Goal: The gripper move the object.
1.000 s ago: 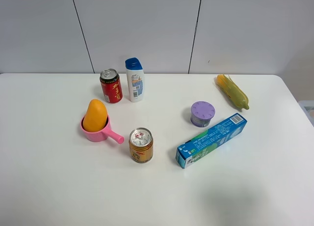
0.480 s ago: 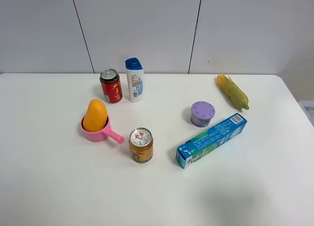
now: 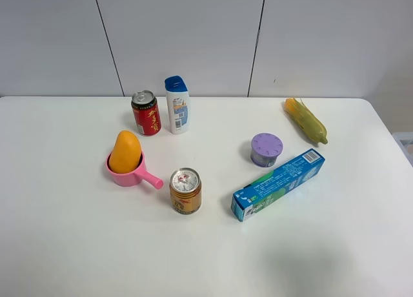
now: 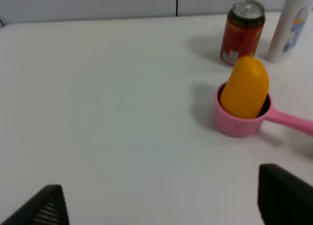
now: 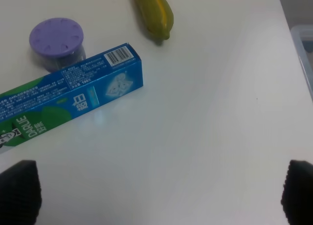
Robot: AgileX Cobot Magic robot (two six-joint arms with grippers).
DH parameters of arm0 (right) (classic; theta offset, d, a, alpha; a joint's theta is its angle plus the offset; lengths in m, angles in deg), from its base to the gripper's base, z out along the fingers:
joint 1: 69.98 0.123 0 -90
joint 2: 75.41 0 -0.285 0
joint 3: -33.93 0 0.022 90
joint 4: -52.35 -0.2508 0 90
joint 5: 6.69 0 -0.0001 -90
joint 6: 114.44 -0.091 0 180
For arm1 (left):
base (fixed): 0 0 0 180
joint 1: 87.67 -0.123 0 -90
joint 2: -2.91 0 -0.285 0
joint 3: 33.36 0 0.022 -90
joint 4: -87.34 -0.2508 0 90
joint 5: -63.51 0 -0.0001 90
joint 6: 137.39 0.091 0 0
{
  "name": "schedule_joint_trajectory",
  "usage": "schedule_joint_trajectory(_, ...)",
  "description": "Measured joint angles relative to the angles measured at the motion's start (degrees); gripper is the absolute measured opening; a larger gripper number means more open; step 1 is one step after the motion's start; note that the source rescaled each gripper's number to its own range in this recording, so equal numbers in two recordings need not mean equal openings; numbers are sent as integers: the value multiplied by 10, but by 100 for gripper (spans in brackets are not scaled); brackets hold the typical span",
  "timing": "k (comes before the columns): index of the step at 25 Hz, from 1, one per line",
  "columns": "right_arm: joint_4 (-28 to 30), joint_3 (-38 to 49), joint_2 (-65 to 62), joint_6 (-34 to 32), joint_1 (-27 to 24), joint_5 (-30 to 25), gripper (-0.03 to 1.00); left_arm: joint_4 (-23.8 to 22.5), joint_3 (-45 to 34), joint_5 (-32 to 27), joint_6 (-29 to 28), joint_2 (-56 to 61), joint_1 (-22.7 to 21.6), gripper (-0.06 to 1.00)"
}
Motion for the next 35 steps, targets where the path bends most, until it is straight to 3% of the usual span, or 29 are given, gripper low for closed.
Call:
schedule_joint_trajectory(10,0,0,0,0,0,0,100,-2,-79,19,3,60,0,43)
schedule_joint_trajectory(35,0,0,0,0,0,0,100,-12,-83,28,-6,60,0,43)
